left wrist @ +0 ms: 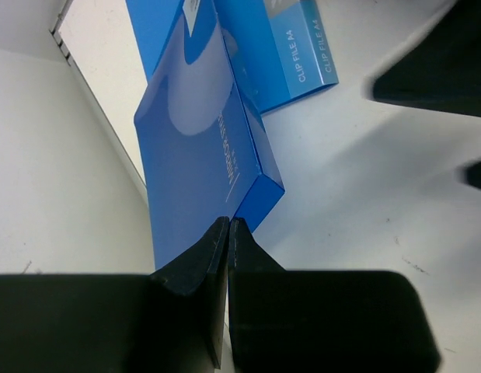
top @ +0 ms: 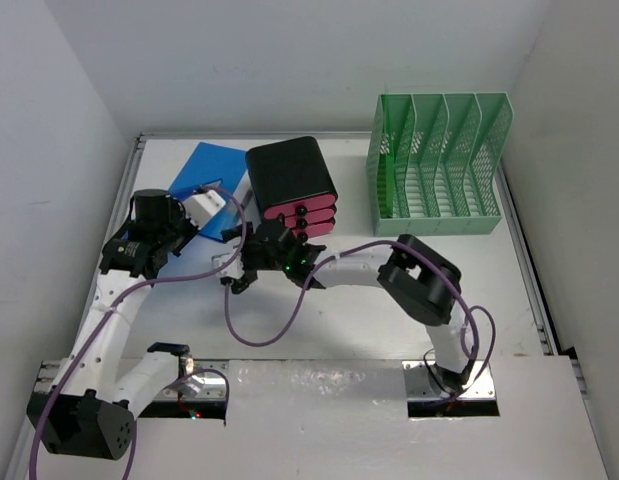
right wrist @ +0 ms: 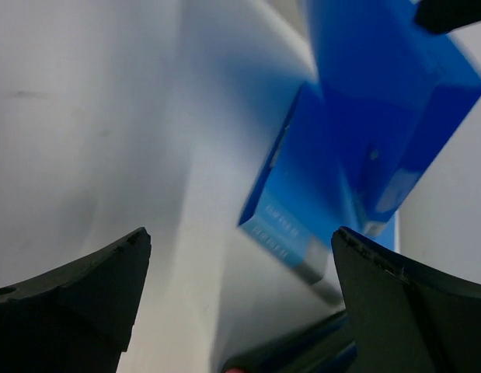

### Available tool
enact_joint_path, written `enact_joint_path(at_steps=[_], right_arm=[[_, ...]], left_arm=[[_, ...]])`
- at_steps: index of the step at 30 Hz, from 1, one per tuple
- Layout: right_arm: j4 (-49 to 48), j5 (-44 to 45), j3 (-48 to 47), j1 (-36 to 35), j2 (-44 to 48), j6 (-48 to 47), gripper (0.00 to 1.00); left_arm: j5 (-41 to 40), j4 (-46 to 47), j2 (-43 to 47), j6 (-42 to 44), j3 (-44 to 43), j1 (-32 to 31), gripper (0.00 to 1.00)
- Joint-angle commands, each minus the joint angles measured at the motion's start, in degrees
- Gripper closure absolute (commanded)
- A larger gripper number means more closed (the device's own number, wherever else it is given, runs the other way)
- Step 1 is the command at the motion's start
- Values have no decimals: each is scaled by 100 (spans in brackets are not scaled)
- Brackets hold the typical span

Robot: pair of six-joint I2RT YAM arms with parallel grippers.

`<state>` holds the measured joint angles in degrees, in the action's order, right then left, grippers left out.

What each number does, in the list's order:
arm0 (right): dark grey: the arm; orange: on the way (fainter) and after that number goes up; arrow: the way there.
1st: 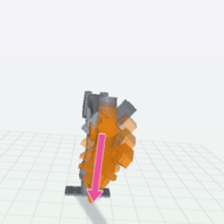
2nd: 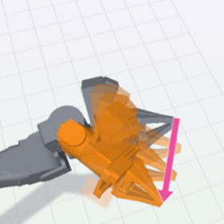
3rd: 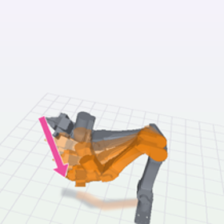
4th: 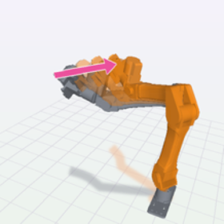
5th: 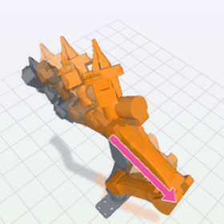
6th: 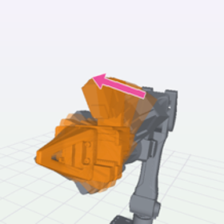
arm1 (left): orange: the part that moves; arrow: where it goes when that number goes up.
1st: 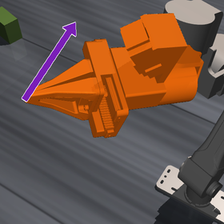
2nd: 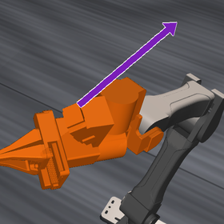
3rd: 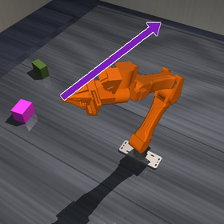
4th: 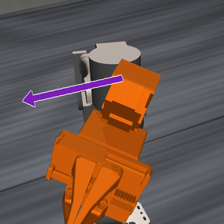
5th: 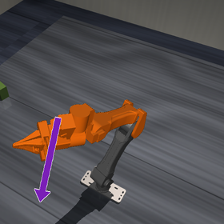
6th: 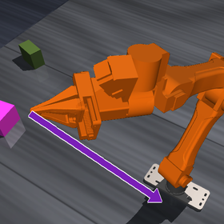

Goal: Organize the desk

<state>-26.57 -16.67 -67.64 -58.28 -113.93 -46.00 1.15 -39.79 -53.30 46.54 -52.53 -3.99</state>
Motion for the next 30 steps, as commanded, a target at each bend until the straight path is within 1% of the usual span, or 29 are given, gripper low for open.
enact_joint_path(at_steps=[1, 4, 7, 10, 13, 15, 16, 18, 19, 21, 22, 23, 25, 28, 29, 30], right_arm=[[-648, 267, -785, -34, -365, -60, 5], [-955, 664, -1206, -25, -691, 117, 4], [-851, 918, -1523, -25, -929, 284, 3], [-780, 1016, -1945, -25, -1236, 416, 3], [-727, 964, -2437, -25, -1631, 539, 2], [-701, 937, -2876, -25, -1983, 601, 3], [-753, 920, -3156, -25, -2106, 601, 3], [-937, 972, -3430, -17, -2474, 688, 5], [-1216, 1016, -3658, -17, -2589, 793, 6], [-1499, 1017, -3809, -8, -2792, 1030, 13], [-1692, 938, -3853, 1, -2810, 1101, 19], [-1729, 824, -3827, 10, -2801, 1154, 29], [-1808, 394, -3574, 18, -2653, 1260, 38], [-1887, -239, -3231, 27, -2424, 1488, 45], [-1879, -441, -3177, 27, -2371, 1636, 50], [-1835, -800, -3098, 27, -2327, 1707, 52]], left_arm=[[70, -169, 65, 144, -222, 56, 100], [114, -327, 48, 188, -222, 56, 100], [105, -450, 4, 241, -284, 56, 100], [175, -582, -40, 241, -442, 56, 100], [648, -827, -75, 110, -731, 56, 100], [764, -977, -93, 83, -916, 47, 100], [773, -1048, -102, 92, -951, 47, 100], [747, -1083, -102, 127, -943, 47, 100], [738, -1101, -111, 136, -926, 47, 100], [790, -1171, -102, 144, -855, 47, 100], [834, -1180, -111, 153, -838, 47, 100], [843, -1189, -111, 162, -820, 47, 100], [808, -1171, -111, 179, -837, 47, 100], [860, -1171, -163, 197, -872, 56, 100], [878, -1180, -189, 206, -873, 47, 100], [887, -1189, -198, 206, -864, 47, 100]])
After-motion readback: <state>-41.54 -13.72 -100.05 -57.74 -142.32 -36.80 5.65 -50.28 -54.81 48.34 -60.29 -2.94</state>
